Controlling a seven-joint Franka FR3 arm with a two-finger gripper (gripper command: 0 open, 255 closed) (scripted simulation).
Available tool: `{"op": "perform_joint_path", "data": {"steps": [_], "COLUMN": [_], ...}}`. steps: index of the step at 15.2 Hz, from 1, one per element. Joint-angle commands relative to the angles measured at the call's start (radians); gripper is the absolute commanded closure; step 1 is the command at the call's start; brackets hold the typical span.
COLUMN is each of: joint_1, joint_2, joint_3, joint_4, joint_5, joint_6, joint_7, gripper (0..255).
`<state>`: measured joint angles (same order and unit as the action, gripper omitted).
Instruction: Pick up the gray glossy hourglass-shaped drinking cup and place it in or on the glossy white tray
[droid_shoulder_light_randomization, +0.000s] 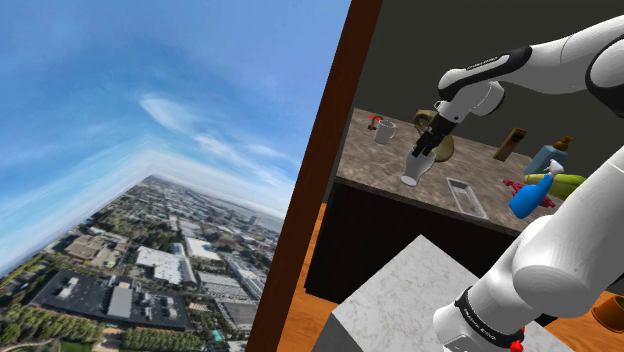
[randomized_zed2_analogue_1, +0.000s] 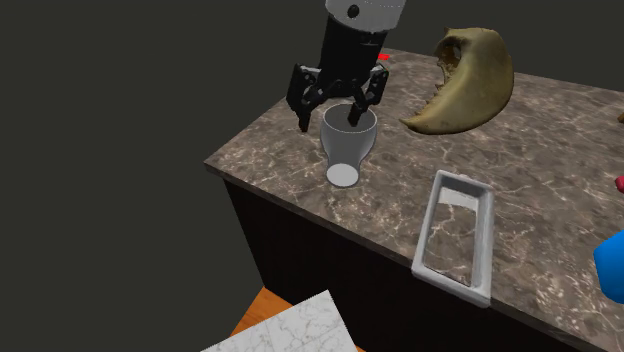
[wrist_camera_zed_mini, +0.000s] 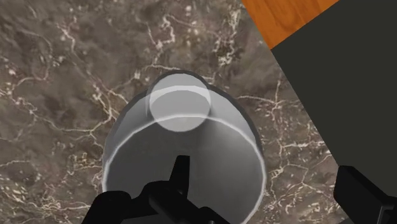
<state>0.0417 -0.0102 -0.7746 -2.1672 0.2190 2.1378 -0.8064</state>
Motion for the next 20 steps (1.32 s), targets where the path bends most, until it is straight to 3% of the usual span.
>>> {"op": "perform_joint_path", "data": {"steps": [1, 11, 12, 20], "joint_1": [0.001, 0.002, 0.002, 0.002], "joint_2": [0.021, 0.044, 0.044, 0.044], "joint_3": [0.0, 0.003, 0.003, 0.003], "joint_4": [-0.012, -0.027, -0.027, -0.028], "joint_5": [0.022, 0.047, 0.047, 0.047], "joint_6": [0.025, 0.054, 0.054, 0.054], "joint_7": [-0.016, -0.034, -0.034, -0.034], "gripper": [0, 0, 255, 255]}}
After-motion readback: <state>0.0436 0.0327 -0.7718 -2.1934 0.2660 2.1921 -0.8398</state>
